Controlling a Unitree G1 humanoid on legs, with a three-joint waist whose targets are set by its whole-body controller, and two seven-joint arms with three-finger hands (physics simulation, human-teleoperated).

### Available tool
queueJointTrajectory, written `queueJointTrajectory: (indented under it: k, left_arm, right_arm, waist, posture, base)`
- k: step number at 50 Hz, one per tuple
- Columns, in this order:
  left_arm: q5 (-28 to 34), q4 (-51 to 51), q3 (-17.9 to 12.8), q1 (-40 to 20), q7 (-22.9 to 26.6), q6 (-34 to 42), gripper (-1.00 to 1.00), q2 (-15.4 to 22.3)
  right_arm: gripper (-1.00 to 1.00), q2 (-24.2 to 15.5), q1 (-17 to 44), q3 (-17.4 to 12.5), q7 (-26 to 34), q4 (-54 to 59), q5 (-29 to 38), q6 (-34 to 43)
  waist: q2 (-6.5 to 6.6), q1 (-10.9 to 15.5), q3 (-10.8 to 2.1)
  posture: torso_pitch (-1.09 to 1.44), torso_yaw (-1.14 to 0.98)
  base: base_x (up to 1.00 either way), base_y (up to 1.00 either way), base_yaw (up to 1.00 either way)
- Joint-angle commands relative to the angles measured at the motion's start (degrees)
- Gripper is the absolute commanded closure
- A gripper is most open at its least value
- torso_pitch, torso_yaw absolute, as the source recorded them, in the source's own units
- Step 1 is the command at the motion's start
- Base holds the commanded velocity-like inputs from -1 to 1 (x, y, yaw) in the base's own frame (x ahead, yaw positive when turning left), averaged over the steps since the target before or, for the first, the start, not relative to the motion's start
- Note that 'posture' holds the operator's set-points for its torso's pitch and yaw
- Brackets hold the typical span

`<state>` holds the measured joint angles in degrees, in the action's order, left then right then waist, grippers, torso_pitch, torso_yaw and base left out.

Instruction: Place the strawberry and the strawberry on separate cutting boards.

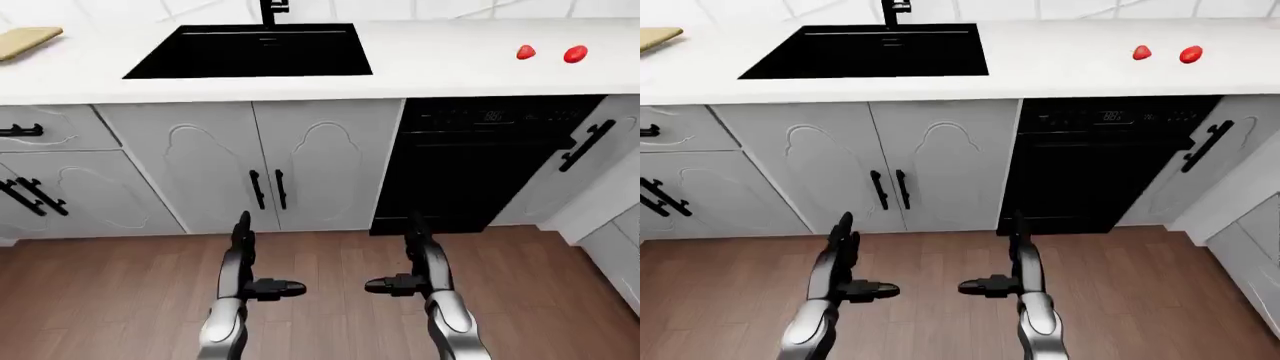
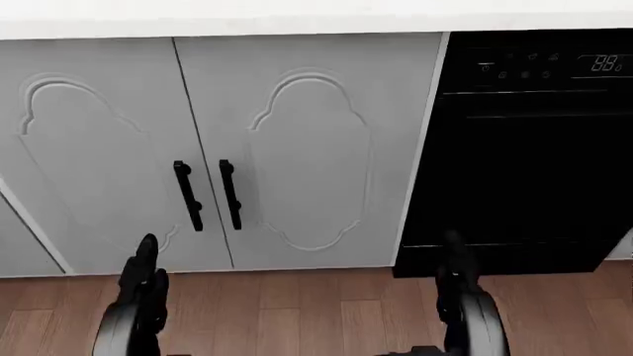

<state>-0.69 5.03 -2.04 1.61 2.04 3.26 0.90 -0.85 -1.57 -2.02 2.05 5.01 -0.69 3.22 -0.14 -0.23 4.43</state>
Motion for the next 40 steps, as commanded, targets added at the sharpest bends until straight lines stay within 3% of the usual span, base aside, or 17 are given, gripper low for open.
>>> queueJointTrajectory:
  k: [1, 3, 4, 5, 7, 8, 15, 16, 18, 21, 23, 27, 29, 31, 32, 35, 40]
  left_arm:
    - [-0.18, -5.45, 0.53, -1.78, 0.73, -2.19, -1.00, 0.18]
    - [-0.08, -5.47, 0.44, -1.89, 0.77, -1.94, -1.00, 0.17]
    - [-0.14, -6.39, 0.31, -1.81, 0.74, -1.29, -1.00, 0.21]
    - [-0.30, -6.12, 0.14, -2.13, 0.85, -1.27, -1.00, 0.27]
    - [-0.15, -5.26, 0.11, -2.55, 0.96, -2.03, -1.00, 0.31]
    - [-0.03, -5.87, 0.26, -2.37, 0.91, -1.61, -1.00, 0.26]
    - [0.59, -14.39, -0.65, -3.47, 1.49, 6.17, -1.00, 1.17]
    - [0.67, -16.77, -0.87, -3.71, 1.61, 8.30, -1.00, 1.38]
    - [0.76, -19.86, -1.18, -4.10, 1.92, 11.14, -1.00, 1.57]
    - [0.89, -24.39, -1.76, -4.58, 2.44, 15.21, -1.00, 1.93]
    - [0.86, -26.68, -2.20, -5.34, 2.71, 17.73, -1.00, 2.08]
    - [0.57, -28.10, -2.32, -6.18, 2.78, 19.22, -1.00, 1.82]
    - [0.50, -27.90, -2.28, -6.29, 2.86, 18.95, -1.00, 1.89]
    - [0.26, -28.45, -2.00, -6.26, 3.36, 19.11, -1.00, 1.92]
    - [0.23, -28.74, -2.00, -6.31, 3.45, 19.30, -1.00, 1.94]
    - [0.01, -29.08, -2.40, -6.21, 3.80, 19.17, -1.00, 2.12]
    - [-0.75, -28.77, -3.28, -5.64, 4.51, 17.90, -1.00, 2.33]
  right_arm:
    - [-1.00, -0.05, 1.07, 0.44, 0.26, -3.44, 0.31, -5.41]
    - [-1.00, -0.04, 0.66, 0.61, 0.28, -4.17, 0.59, -5.27]
    - [-1.00, -0.10, 0.63, 0.54, 0.30, -4.02, 0.70, -5.53]
    - [-1.00, -0.15, 0.58, 0.45, 0.34, -4.09, 0.70, -5.55]
    - [-1.00, -0.17, 0.53, 0.35, 0.53, -4.32, 0.58, -5.37]
    - [-1.00, -0.14, 0.41, 0.39, 0.48, -4.65, 0.66, -5.17]
    - [-1.00, -0.46, 2.29, 0.27, 1.34, -11.02, -0.08, 1.94]
    - [-1.00, -0.53, 2.37, 0.34, 1.49, -12.82, -0.03, 3.40]
    - [-1.00, -0.52, 2.35, 0.38, 1.41, -16.65, 0.18, 6.54]
    - [-1.00, -0.69, 2.77, 0.17, 1.52, -21.89, 0.19, 10.70]
    - [-1.00, -0.78, 3.25, -0.57, 1.68, -22.50, -0.24, 11.26]
    - [-1.00, -0.68, 3.55, -0.32, 1.73, -23.17, -0.23, 11.92]
    - [-1.00, -0.74, 3.56, -0.46, 1.87, -24.23, -0.45, 12.70]
    - [-1.00, -0.67, 3.46, -0.43, 1.96, -24.63, -0.61, 12.90]
    - [-1.00, -0.67, 3.46, -0.40, 2.03, -24.24, -0.60, 12.56]
    - [-1.00, -0.65, 3.27, -0.33, 2.08, -24.55, -0.56, 12.44]
    - [-1.00, -0.45, 3.39, 0.20, 2.03, -25.81, -0.40, 12.98]
  waist:
    - [-0.45, -0.12, -0.05]
    - [0.01, 0.28, -3.51]
    - [-0.08, 0.26, -2.97]
    - [-0.38, 0.29, -0.98]
    - [-0.47, 0.33, -3.93]
    - [-0.45, 0.40, -4.25]
    - [-0.24, 0.42, -4.65]
    - [0.00, 0.52, -5.57]
    - [1.71, 0.74, -4.16]
    - [3.63, 1.07, -4.39]
    - [3.76, 1.22, -4.30]
    - [2.14, 1.72, -3.53]
    - [0.48, 1.83, -3.48]
    - [-2.16, 1.70, -3.88]
    - [-5.06, 1.52, -4.76]
    - [-3.24, 0.83, -3.26]
    - [-0.01, 0.64, -2.56]
  posture:
    - [0.00, 0.00]
    - [0.00, 0.00]
    - [0.00, 0.00]
    - [0.00, 0.00]
    - [0.00, 0.00]
    - [0.00, 0.00]
    - [0.00, 0.00]
    - [0.00, 0.00]
    - [0.00, 0.00]
    - [0.00, 0.00]
    - [0.00, 0.00]
    - [0.00, 0.00]
    - [0.00, 0.00]
    - [0.00, 0.00]
    - [0.00, 0.00]
    - [0.00, 0.00]
    - [0.00, 0.00]
  base:
    - [0.00, 0.00, 0.00]
    - [0.00, 0.00, 0.00]
    - [0.00, 0.00, 0.00]
    - [0.00, 0.00, 0.00]
    - [0.00, 0.00, 0.00]
    - [0.00, 0.00, 0.00]
    - [0.00, 0.00, 0.00]
    - [0.00, -0.31, 0.00]
    - [0.00, -0.36, 0.00]
    - [0.00, -0.61, 0.00]
    - [0.00, -0.72, 0.00]
    - [0.00, -0.73, 0.00]
    - [0.00, -0.73, 0.00]
    - [0.00, -0.73, 0.00]
    - [0.00, -0.73, 0.00]
    - [0.00, -0.73, 0.00]
    - [0.00, -0.73, 0.00]
